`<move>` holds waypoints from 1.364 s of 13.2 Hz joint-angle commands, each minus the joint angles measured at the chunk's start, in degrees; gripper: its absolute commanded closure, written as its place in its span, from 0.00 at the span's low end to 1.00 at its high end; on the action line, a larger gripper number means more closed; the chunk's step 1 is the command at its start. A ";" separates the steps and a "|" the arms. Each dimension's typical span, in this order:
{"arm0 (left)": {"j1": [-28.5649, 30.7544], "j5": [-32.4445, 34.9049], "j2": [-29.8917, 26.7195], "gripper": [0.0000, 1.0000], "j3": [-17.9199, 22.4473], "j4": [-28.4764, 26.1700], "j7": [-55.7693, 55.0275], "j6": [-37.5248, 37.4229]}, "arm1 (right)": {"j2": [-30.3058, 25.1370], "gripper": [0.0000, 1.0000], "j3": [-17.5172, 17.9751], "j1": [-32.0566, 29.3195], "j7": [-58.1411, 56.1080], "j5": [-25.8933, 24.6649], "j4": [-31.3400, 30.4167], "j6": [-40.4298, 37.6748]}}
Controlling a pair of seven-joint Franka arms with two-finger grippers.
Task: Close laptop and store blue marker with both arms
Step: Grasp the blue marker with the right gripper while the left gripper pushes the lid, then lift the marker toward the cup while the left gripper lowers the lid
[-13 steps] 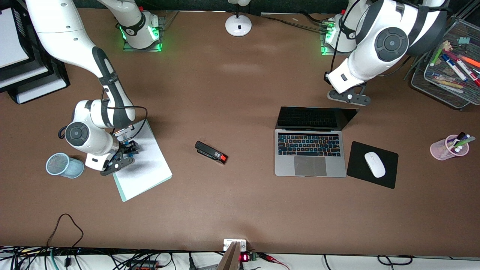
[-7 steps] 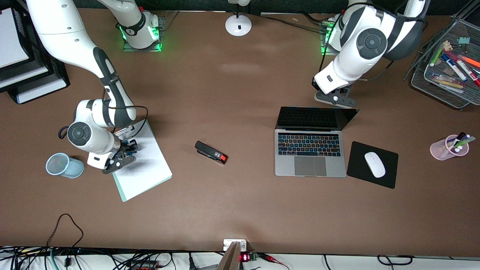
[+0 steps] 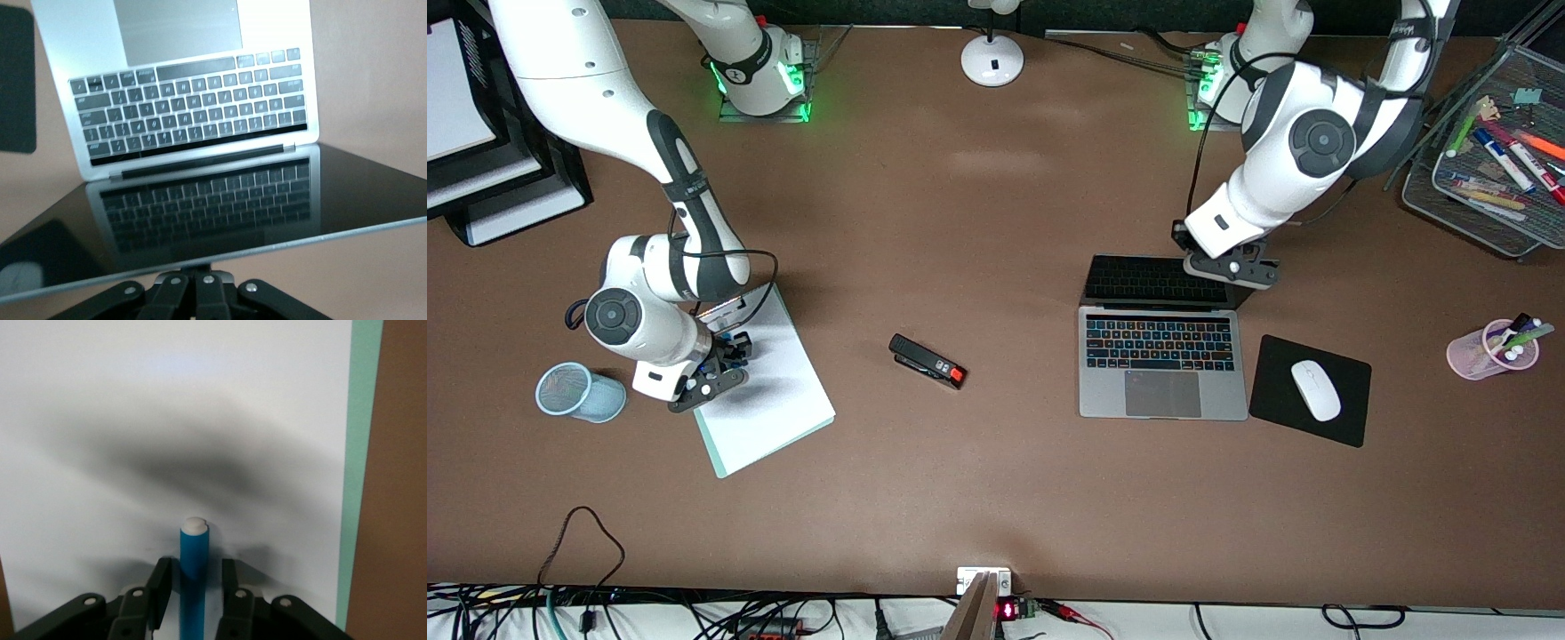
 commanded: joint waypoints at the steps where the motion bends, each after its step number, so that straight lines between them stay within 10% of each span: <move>1: 0.19 0.72 2.63 1.00 -0.26 1.77 0.83 2.65 | -1.33 0.79 0.36 -0.19 -0.30 0.43 -0.91 0.37; 18: 0.27 12.95 19.32 1.00 1.41 14.35 -0.57 15.91 | -3.69 1.00 0.45 0.25 -0.56 0.43 0.05 0.28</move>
